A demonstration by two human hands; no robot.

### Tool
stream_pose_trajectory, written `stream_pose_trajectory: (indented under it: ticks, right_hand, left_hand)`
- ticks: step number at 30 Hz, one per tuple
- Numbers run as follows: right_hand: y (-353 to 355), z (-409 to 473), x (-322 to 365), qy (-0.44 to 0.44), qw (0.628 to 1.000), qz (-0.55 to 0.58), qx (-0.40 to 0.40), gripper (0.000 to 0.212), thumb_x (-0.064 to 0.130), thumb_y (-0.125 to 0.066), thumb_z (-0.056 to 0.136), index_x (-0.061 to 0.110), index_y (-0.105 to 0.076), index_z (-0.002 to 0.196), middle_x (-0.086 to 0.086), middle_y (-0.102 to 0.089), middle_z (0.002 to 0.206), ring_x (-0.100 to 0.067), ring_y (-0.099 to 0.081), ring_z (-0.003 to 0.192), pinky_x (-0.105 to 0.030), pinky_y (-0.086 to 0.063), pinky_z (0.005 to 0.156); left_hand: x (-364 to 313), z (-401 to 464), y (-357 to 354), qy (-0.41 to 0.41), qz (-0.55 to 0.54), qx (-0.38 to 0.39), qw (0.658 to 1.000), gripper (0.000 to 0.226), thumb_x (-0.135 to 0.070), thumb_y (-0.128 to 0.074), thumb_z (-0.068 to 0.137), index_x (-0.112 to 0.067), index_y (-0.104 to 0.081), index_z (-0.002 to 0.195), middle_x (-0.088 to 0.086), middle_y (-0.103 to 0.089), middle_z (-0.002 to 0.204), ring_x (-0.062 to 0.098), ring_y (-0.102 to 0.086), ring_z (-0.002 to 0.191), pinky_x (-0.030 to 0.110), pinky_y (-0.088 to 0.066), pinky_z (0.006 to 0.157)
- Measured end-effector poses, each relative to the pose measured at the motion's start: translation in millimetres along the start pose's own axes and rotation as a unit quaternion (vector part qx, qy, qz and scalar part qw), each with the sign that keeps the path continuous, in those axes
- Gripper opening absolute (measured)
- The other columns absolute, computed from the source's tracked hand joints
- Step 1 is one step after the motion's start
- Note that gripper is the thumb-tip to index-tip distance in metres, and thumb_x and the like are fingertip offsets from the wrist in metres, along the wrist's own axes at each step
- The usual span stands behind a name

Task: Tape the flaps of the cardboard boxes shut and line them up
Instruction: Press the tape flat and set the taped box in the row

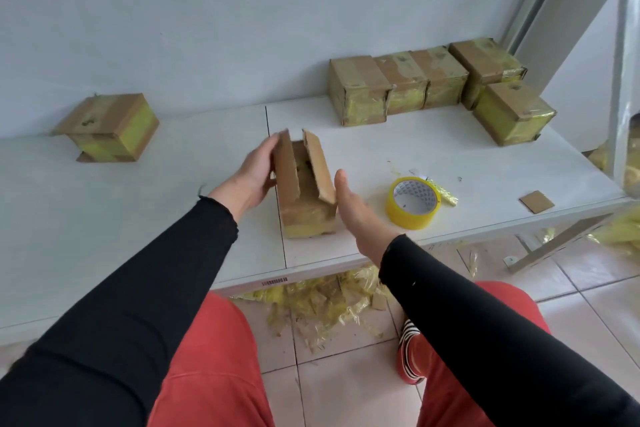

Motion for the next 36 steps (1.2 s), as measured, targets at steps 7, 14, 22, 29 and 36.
stream_pose_trajectory:
  ticks: [7, 14, 22, 29, 36]
  right_hand:
    - [1.3, -7.4, 0.0, 0.114, 0.985, 0.133, -0.001, 0.061, 0.063, -0.037, 0.103, 0.031, -0.041, 0.155, 0.016, -0.043, 0.157, -0.004, -0.041, 0.143, -0.037, -0.032, 0.122]
    - [-17.8, -7.8, 9.9, 0.187, 0.976, 0.107, 0.021, 0.058, 0.043, -0.037, 0.11, 0.029, -0.018, 0.164, 0.018, -0.03, 0.16, 0.006, -0.034, 0.141, -0.017, -0.03, 0.114]
    - [-14.9, 0.8, 17.7, 0.194, 0.979, 0.014, -0.062, 0.054, 0.033, -0.035, 0.109, 0.025, -0.026, 0.162, 0.016, -0.053, 0.131, -0.007, -0.055, 0.115, -0.033, -0.044, 0.108]
    - [-11.2, 6.4, 28.1, 0.184, 0.975, -0.028, -0.121, 0.052, 0.03, -0.033, 0.108, 0.027, -0.032, 0.159, 0.0, -0.06, 0.141, -0.024, -0.058, 0.124, -0.047, -0.045, 0.107]
    - [-1.1, 17.1, 46.6, 0.212, 0.959, -0.107, -0.152, 0.046, 0.031, -0.036, 0.108, 0.027, -0.038, 0.153, -0.003, -0.066, 0.13, -0.028, -0.061, 0.113, -0.044, -0.048, 0.094]
  left_hand:
    - [26.7, -17.5, -1.2, -0.088, -0.049, -0.115, 0.988, 0.053, -0.053, -0.049, 0.104, -0.02, -0.051, 0.145, 0.008, -0.06, 0.143, 0.011, -0.062, 0.119, 0.038, -0.047, 0.107]
    - [40.0, -52.7, -25.5, -0.1, 0.015, 0.0, 0.995, 0.065, -0.045, -0.044, 0.109, -0.046, -0.006, 0.163, -0.021, -0.021, 0.168, -0.005, -0.034, 0.146, 0.024, -0.034, 0.119]
    - [32.4, -50.5, -28.1, -0.107, 0.109, 0.004, 0.988, 0.071, -0.03, -0.042, 0.112, -0.034, 0.006, 0.164, -0.014, 0.0, 0.172, 0.0, -0.008, 0.156, 0.032, -0.01, 0.129]
    - [26.9, -35.7, -30.2, -0.1, 0.146, 0.006, 0.984, 0.075, -0.027, -0.043, 0.111, -0.033, 0.01, 0.164, -0.012, 0.002, 0.173, 0.003, -0.007, 0.157, 0.03, -0.011, 0.128]
    - [12.9, -20.1, -42.4, -0.125, 0.184, -0.102, 0.97, 0.071, -0.026, -0.043, 0.109, -0.022, -0.001, 0.166, -0.004, -0.008, 0.173, 0.01, -0.012, 0.157, 0.03, -0.016, 0.126]
Point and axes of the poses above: each hand's wrist, its own z-axis towards the middle knuckle, its own y-axis out of the back of the hand, x = y × z, the point moved 6 cm from there along z, towards the middle knuckle
